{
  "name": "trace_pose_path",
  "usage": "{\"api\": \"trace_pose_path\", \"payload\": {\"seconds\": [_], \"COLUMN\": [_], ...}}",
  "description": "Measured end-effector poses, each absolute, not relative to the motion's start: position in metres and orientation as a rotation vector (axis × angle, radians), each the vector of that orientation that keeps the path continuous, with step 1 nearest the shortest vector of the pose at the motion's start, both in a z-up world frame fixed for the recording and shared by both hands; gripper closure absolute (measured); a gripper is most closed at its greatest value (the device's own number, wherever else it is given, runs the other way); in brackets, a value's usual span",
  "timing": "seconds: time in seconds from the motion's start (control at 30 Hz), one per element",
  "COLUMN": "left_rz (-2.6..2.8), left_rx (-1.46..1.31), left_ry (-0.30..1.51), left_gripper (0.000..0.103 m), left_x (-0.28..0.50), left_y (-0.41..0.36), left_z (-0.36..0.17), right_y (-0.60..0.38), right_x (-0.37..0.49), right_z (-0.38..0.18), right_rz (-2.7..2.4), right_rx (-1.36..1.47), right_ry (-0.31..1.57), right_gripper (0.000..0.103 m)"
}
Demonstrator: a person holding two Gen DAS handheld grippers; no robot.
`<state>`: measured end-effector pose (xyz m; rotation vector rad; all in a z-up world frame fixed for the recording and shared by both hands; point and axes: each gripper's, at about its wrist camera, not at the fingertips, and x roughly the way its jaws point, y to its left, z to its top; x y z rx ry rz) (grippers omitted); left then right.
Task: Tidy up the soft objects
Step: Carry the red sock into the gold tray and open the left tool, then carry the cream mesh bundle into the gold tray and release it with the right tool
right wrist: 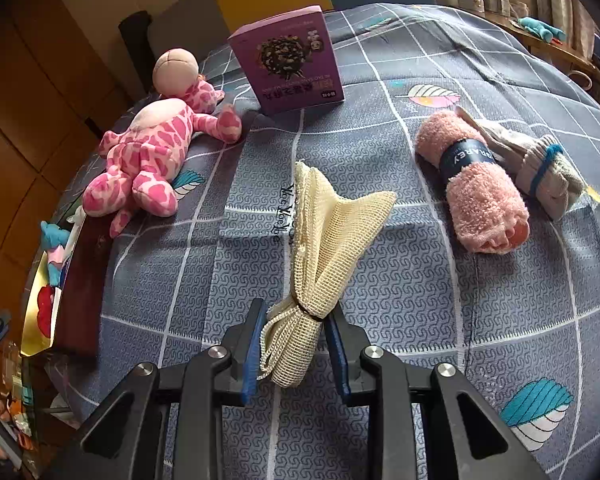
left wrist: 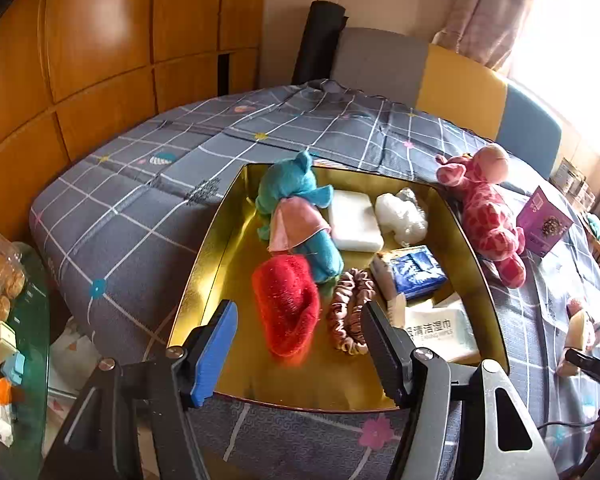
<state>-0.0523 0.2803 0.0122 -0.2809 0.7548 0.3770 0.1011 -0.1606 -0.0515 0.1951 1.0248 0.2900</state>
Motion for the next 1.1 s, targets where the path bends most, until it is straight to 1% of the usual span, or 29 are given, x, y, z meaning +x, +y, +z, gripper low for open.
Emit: {"api": "trace_pose_path", "payload": {"seconds": [0.27, 0.47, 0.67, 0.8, 1.0, 1.1], "left_rz": [0.356, 0.358, 0.393, 0.456, 0.514, 0.510], "left_rx": [-0.262, -0.266, -0.296, -0.331, -0.351, -0.359], "left_ry": [0.754, 0.748, 0.743, 0.735, 0.725, 0.731], "left_gripper": [0.038, 0.038, 0.038, 0.038, 0.038, 0.038], "left_x": [-0.053, -0.055, -0.056, -0.059, -0.064, -0.064], "left_y": [0.267, 0.268, 0.284, 0.305, 0.325, 0.328], "left_z": [0.014, 0.014, 0.013, 0.013, 0.013, 0.010], "right_y": [-0.118, -0.045, 0.044, 0.105, 0.169, 0.183], "right_x": [0.095, 0.086, 0.077, 0.071, 0.065, 0.061], "right_z": [-0.016, 0.010, 0.018, 0.007, -0.033, -0.049], "right_rz": [0.447, 0.691, 0.921, 1.018, 1.067, 1.061], "right_rx": [0.177, 0.131, 0.080, 0.028, -0.074, -0.114], "right_ry": [0.975, 0.960, 0.985, 1.028, 1.120, 1.155], "right_gripper": [0.075, 0.075, 0.075, 0.075, 0.074, 0.071]}}
